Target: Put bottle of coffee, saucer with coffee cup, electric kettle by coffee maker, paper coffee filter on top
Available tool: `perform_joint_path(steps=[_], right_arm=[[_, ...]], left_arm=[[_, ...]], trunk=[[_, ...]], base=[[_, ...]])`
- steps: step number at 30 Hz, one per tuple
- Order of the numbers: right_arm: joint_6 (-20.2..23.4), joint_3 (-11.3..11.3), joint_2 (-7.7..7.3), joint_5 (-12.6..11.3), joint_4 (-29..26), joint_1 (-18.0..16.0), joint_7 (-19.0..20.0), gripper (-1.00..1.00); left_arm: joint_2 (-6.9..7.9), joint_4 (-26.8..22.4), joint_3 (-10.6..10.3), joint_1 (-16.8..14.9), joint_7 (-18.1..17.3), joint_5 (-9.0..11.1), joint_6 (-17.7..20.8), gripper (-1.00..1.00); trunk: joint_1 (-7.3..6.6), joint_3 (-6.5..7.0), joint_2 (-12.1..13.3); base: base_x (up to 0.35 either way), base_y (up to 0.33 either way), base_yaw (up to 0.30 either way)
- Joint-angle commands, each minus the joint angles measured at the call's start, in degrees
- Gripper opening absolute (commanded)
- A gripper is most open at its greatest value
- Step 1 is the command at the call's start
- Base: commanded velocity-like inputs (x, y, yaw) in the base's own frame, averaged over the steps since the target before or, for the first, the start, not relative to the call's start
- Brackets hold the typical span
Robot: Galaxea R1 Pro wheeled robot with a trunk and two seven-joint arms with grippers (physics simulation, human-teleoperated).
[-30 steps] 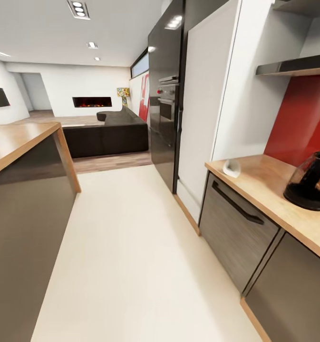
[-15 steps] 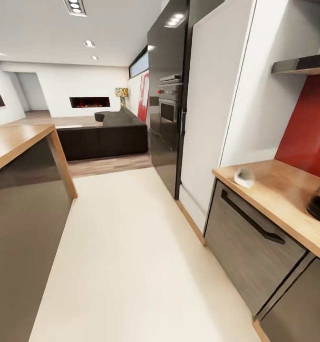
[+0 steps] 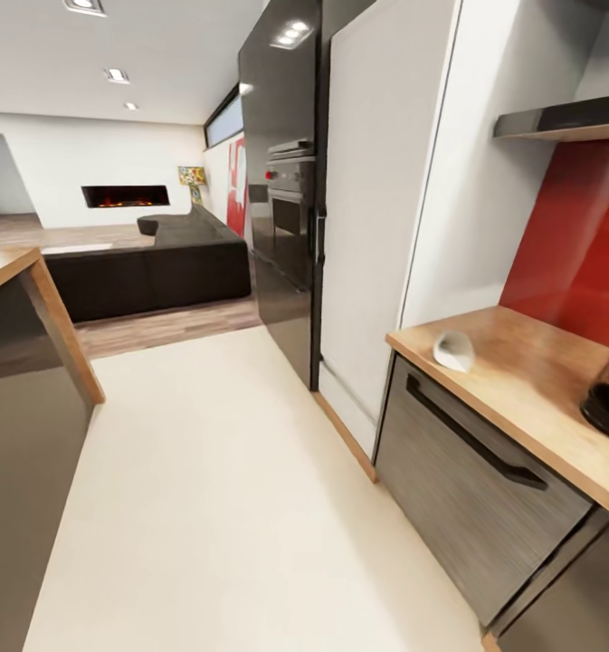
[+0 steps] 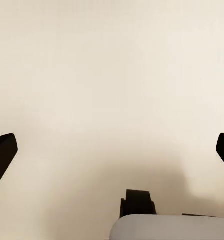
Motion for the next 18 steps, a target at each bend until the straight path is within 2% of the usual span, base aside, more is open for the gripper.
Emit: perform_joint_path(steps=[1,12,18], right_arm=[[-0.1,-0.1,0.01,0.0,0.0,0.0,-0.1,1.00],[-0.1,-0.1,0.01,0.0,0.0,0.0,0.0,1.00],[-0.1,-0.1,0.01,0.0,0.0,0.0,0.0,1.00]], left_arm=[[-0.02,0.1,0.3,0.0,0.0,-0.5,-0.2,1.00],[-0.02,0.1,0.3,0.0,0.0,-0.5,-0.2,1.00],[-0.02,0.1,0.3,0.0,0.0,-0.5,-0.2,1.00]], trunk=[[0.03,-0.05,0.0],[0.03,-0.05,0.0],[0.03,0.04,0.0]], base=[[0.335,0.125,-0.069],[0.335,0.126,-0.017],[0.335,0.129,-0.191]])
